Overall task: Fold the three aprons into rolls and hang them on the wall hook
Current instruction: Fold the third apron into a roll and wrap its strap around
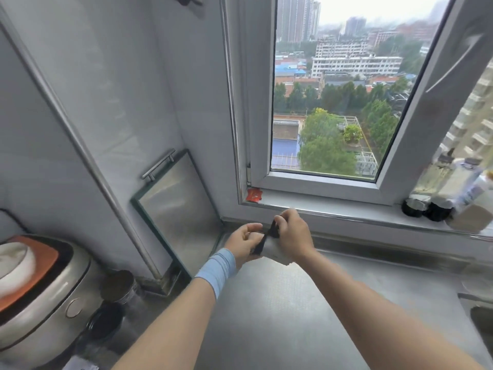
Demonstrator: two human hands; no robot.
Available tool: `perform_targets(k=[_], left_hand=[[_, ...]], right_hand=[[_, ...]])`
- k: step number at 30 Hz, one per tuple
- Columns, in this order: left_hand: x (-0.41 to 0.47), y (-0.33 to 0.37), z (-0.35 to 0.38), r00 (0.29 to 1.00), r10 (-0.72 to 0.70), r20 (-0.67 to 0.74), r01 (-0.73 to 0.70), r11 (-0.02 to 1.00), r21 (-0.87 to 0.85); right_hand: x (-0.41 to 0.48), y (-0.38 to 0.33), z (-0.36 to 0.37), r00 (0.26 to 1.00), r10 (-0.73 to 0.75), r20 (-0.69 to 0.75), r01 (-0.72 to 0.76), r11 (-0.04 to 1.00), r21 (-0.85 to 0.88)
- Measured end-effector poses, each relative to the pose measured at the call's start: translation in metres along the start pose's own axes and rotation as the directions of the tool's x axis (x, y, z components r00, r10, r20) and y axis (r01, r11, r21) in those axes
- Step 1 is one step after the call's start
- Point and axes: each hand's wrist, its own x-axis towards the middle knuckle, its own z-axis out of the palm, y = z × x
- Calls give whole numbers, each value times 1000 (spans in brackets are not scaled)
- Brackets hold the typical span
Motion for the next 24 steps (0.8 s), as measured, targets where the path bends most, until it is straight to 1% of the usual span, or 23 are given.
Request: perform_targets(k=[3, 6, 8, 10, 12, 13, 15, 17, 20, 22, 24], left_hand=[[3, 18, -12, 990, 134, 32, -136, 989, 54], [9, 37, -18, 974, 210, 89, -221, 964, 147], [9, 53, -21, 973, 201, 114, -216, 966, 141], [8, 73, -25, 971, 185, 148, -201, 974, 100], [9, 97, -27, 970, 180, 161, -191, 980, 54], [9, 111, -28, 975, 163, 152, -178, 980, 90], [10, 137, -26, 983, 122, 138, -153, 957, 245], [12, 159, -20, 988, 127, 89, -151, 917, 369], [23, 179, -17, 964, 262, -42, -218, 874, 434], [23, 189, -18, 938, 339, -69, -260, 822, 507], [18, 203, -22, 916, 397, -62, -302, 781, 546]], right_hand=[[28, -22, -10, 1000, 19, 10, -19, 999, 33], [52, -42, -23, 999, 46, -5, -45, 996, 81], [65, -53, -29, 1000, 20, 20, -21, 997, 74], [78, -61, -31, 997, -37, 74, 31, 997, 74], [90, -71, -32, 987, -81, 141, 64, 990, 122], [94, -80, -35, 982, -94, 166, 68, 986, 152], [99, -97, -38, 973, -136, 187, 104, 980, 172], [102, -116, -46, 969, -200, 143, 181, 974, 136], [111, -140, -56, 957, -279, 84, 269, 956, 114], [117, -156, -63, 945, -323, 55, 316, 942, 114], [123, -174, -71, 937, -347, 43, 340, 933, 119]])
